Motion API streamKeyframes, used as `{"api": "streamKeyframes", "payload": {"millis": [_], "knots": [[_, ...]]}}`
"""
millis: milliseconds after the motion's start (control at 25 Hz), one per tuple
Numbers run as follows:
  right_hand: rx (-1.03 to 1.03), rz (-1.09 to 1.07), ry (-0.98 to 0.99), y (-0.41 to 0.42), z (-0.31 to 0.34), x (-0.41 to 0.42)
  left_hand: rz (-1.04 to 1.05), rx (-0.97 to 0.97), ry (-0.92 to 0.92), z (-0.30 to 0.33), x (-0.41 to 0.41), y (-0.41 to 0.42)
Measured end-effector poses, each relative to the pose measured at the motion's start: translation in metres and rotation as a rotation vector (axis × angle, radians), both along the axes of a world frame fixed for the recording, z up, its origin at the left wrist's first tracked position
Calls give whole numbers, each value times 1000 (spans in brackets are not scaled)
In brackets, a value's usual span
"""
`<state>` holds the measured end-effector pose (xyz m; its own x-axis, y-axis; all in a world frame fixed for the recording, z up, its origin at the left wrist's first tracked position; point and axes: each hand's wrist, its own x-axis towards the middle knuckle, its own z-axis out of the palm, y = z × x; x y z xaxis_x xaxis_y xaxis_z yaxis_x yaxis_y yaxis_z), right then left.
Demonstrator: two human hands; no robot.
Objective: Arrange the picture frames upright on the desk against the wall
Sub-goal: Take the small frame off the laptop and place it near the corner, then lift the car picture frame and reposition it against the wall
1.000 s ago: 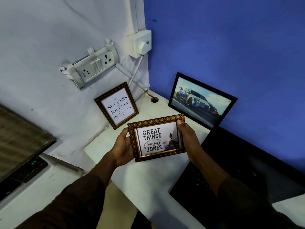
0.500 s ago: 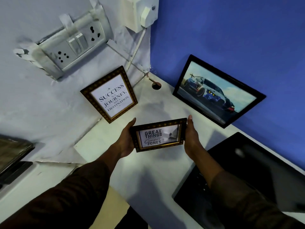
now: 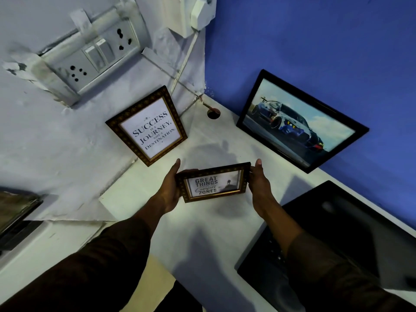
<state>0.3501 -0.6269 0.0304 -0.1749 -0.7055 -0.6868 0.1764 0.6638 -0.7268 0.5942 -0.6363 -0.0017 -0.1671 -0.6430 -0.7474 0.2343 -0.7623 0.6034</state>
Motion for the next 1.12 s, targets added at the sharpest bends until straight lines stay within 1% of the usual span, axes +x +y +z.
{"api": "streamKeyframes", "payload": {"millis": [240,400,480,560,640,840,960,1040,1120], "knots": [[-92,5,66,16,17,-12,38,-97,-197,27,10,18],[-165,7,51,28,43,-19,141,-270,-355,62,8,27],[-244,17,38,30,61,-26,145,-363,-408,90,4,24],[-325,10,40,30,84,-38,125,-446,-405,120,-3,16],[-382,7,106,29,106,-54,83,-501,-401,144,-15,5],[-478,-40,302,9,135,-113,-53,-594,-378,162,-58,-32],[-438,-104,432,-11,131,-154,-91,-603,-348,159,-86,-68],[-348,-144,492,-25,118,-183,-116,-589,-338,153,-104,-96],[-232,-184,510,-41,94,-212,-160,-556,-345,140,-121,-129]]}}
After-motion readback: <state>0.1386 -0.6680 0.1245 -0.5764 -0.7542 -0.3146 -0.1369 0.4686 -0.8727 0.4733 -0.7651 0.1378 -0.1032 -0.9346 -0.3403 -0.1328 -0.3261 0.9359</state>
